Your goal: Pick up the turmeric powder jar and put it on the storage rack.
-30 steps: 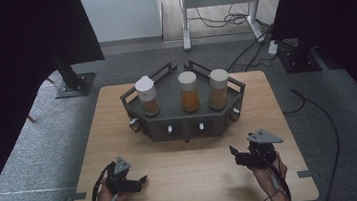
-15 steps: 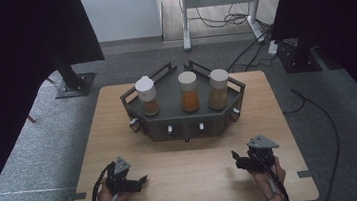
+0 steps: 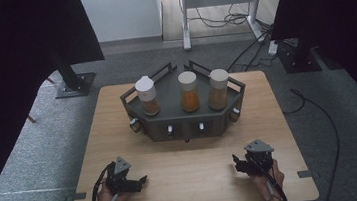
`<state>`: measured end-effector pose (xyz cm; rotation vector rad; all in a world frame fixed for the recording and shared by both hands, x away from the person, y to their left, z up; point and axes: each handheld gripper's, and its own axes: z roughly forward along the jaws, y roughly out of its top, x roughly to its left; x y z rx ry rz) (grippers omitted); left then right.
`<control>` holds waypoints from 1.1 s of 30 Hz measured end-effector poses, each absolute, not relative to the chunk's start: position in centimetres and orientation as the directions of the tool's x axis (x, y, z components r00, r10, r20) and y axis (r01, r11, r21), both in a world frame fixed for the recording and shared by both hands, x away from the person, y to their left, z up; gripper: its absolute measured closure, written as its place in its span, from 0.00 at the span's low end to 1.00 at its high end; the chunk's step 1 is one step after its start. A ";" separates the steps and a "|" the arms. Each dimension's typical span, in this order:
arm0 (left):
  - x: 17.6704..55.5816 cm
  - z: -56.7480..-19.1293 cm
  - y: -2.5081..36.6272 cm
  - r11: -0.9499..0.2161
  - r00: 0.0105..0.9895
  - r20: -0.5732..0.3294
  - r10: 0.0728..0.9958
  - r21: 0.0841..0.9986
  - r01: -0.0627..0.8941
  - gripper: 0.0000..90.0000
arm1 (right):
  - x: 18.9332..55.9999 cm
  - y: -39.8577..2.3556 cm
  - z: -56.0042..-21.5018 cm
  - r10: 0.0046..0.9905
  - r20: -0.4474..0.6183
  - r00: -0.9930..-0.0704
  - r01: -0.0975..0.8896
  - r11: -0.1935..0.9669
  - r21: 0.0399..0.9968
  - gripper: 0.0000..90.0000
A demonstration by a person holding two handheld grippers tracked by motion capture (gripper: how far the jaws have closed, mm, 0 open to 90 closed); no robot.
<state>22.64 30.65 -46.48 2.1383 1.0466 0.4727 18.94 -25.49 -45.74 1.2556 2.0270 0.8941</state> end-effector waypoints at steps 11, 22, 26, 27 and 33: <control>22.6 -46.5 30.7 -0.429 0.607 0.019 0.795 0.725 0.539 0.03 | 19.5 -25.2 -46.6 0.914 -0.132 -0.384 0.557 0.343 0.756 0.16; 22.6 -46.5 30.7 -0.429 0.607 0.019 0.795 0.725 0.539 0.03 | 19.9 -25.5 -47.0 0.921 -0.099 -0.376 0.583 0.318 0.748 0.14; 22.6 -46.5 30.7 -0.429 0.607 0.019 0.794 0.724 0.539 0.03 | 20.1 -26.3 -47.3 0.932 -0.044 -0.361 0.600 0.268 0.754 0.12; 22.6 -46.5 30.7 -0.429 0.607 0.019 0.794 0.724 0.539 0.03 | 20.2 -26.4 -47.2 0.933 -0.034 -0.359 0.605 0.261 0.753 0.11; 22.6 -46.5 30.7 -0.429 0.607 0.019 0.794 0.725 0.539 0.03 | 20.3 -26.5 -47.2 0.934 -0.027 -0.357 0.610 0.255 0.750 0.11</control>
